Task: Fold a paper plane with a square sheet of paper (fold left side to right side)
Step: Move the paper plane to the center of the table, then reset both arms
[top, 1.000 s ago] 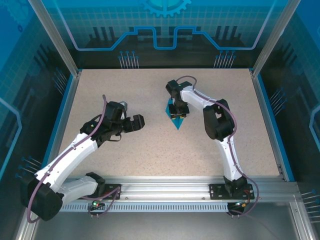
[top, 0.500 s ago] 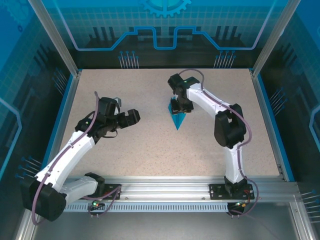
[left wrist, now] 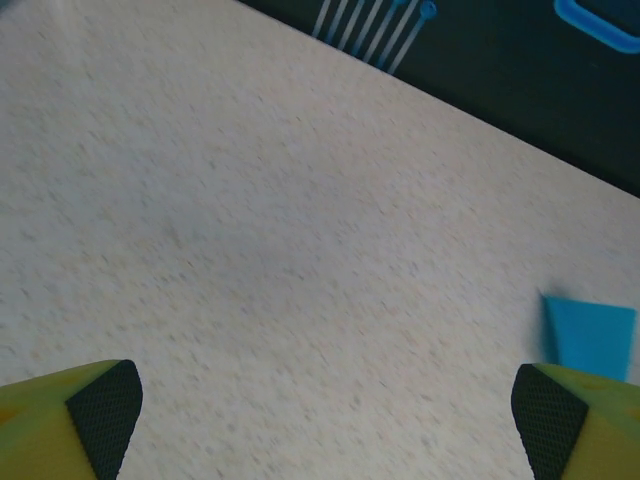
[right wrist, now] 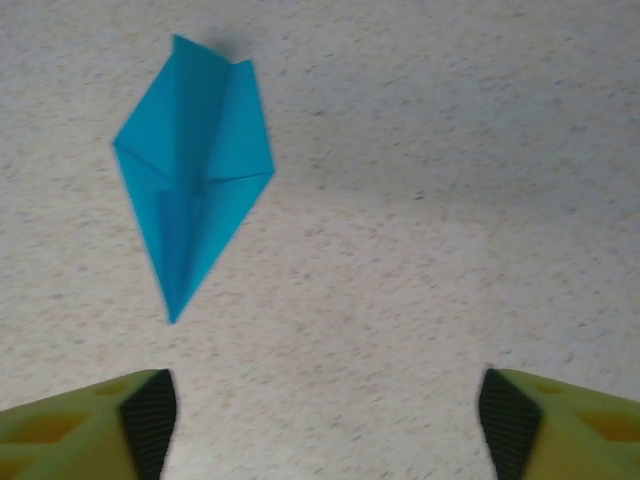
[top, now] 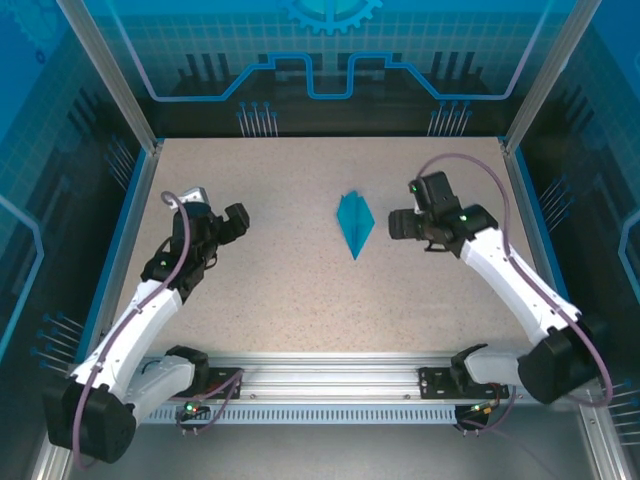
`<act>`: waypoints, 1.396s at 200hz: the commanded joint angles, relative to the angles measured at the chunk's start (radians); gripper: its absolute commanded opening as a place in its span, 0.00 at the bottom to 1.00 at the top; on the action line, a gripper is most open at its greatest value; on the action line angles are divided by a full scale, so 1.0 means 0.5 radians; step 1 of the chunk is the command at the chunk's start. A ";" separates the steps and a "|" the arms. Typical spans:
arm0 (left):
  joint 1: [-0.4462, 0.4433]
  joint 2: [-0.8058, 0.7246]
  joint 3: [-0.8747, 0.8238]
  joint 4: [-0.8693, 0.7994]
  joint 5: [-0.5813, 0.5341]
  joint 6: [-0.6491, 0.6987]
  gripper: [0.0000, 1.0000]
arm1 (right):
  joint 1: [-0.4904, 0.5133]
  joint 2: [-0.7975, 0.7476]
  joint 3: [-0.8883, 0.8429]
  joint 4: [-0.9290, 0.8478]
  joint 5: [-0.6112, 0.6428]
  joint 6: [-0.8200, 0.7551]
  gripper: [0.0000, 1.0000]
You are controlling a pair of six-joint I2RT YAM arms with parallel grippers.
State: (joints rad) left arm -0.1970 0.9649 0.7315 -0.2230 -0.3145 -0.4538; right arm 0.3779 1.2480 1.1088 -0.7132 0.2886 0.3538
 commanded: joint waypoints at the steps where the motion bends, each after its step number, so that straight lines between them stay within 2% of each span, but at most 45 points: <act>1: 0.023 0.006 -0.134 0.400 -0.305 0.327 0.99 | -0.127 -0.199 -0.299 0.410 0.068 -0.085 0.96; 9: 0.024 0.039 -0.158 0.441 -0.332 0.415 0.99 | -0.178 -0.280 -0.427 0.529 0.093 -0.123 1.00; 31: 0.030 0.189 -0.205 0.537 -0.383 0.624 0.99 | -0.324 -0.443 -0.865 1.024 0.125 -0.283 1.00; 62: 0.045 0.421 -0.314 0.855 -0.386 0.844 0.99 | -0.514 -0.414 -1.260 1.641 0.024 -0.424 1.00; 84: 0.091 0.541 -0.403 1.105 -0.173 0.941 0.99 | -0.612 -0.230 -1.356 1.943 -0.107 -0.438 1.00; 100: 0.156 0.639 -0.471 1.292 -0.025 0.952 0.99 | -0.621 -0.068 -1.416 2.260 -0.160 -0.487 1.00; 126: 0.261 0.776 -0.568 1.594 0.208 0.930 0.99 | -0.627 0.115 -1.375 2.524 -0.274 -0.567 1.00; 173: 0.367 1.116 -0.658 2.084 0.511 0.922 0.99 | -0.627 0.469 -1.341 2.863 -0.476 -0.740 1.00; 184: 0.390 1.083 -0.673 2.070 0.577 0.914 0.99 | -0.628 0.517 -1.375 2.978 -0.476 -0.749 1.00; 218: 0.442 1.101 -0.640 2.026 0.685 0.890 0.99 | -0.683 0.510 -1.360 2.936 -0.591 -0.722 1.00; 279: 0.437 1.101 -0.633 2.016 0.669 0.898 0.99 | -0.650 0.514 -1.355 2.927 -0.532 -0.740 1.00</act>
State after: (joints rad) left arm 0.0170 1.5124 0.4038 0.7467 -0.0063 -0.0166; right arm 0.0467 1.4998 0.4267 0.7151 0.0177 0.0017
